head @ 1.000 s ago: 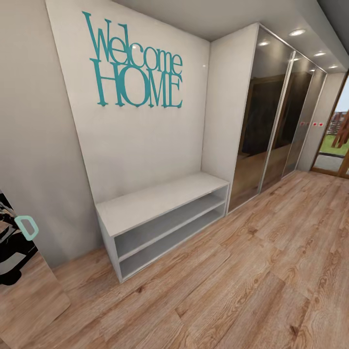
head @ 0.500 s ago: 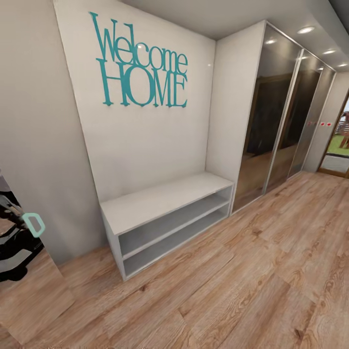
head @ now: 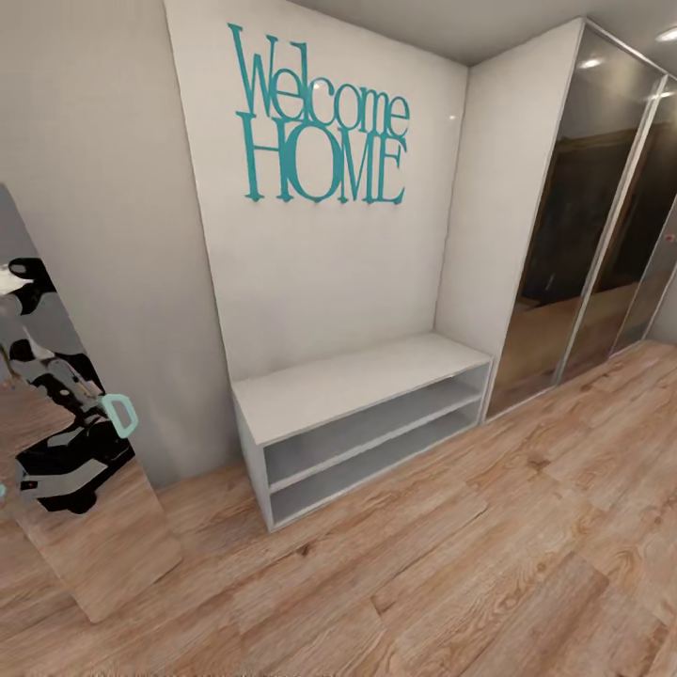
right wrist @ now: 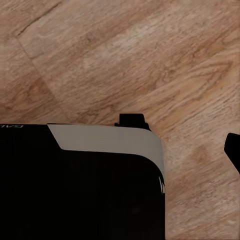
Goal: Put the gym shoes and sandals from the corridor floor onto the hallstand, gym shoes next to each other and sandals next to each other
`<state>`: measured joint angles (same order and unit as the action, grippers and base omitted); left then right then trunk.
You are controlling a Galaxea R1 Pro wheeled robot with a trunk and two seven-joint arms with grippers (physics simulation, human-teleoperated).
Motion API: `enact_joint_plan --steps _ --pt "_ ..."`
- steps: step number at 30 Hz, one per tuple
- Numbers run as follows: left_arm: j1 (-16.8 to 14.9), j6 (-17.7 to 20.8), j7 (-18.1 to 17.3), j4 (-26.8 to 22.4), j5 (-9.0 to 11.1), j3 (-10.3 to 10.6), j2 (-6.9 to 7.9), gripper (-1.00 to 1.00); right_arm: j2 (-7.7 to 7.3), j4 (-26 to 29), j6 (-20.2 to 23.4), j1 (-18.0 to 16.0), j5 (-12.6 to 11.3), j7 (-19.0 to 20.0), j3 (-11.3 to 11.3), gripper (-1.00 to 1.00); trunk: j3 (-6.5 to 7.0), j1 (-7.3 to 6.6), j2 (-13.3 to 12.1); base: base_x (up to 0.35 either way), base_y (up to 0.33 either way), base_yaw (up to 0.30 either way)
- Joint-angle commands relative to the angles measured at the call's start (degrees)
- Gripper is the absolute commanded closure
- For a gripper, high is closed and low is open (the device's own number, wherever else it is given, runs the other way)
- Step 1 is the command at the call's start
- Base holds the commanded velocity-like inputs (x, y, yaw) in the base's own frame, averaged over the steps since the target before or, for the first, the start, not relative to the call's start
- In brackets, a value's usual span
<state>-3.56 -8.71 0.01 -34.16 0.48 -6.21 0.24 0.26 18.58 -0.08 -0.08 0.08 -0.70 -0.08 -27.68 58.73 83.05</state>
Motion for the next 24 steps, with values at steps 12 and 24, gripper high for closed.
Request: enact_joint_plan --steps 12,24 --pt "-0.05 -0.2 -0.01 0.06 -0.04 -0.03 0.03 -1.0 0.0 -0.04 -0.01 -0.01 0.01 -0.08 0.0 -1.0 -0.6 -0.01 0.03 -0.036 -0.037 0.257" --pt "-0.05 -0.19 0.03 0.06 -0.04 -0.08 0.03 -1.0 0.01 -0.04 -0.01 -0.01 0.01 -0.09 0.0 -1.0 -1.15 -0.01 0.03 -0.084 -0.081 0.257"
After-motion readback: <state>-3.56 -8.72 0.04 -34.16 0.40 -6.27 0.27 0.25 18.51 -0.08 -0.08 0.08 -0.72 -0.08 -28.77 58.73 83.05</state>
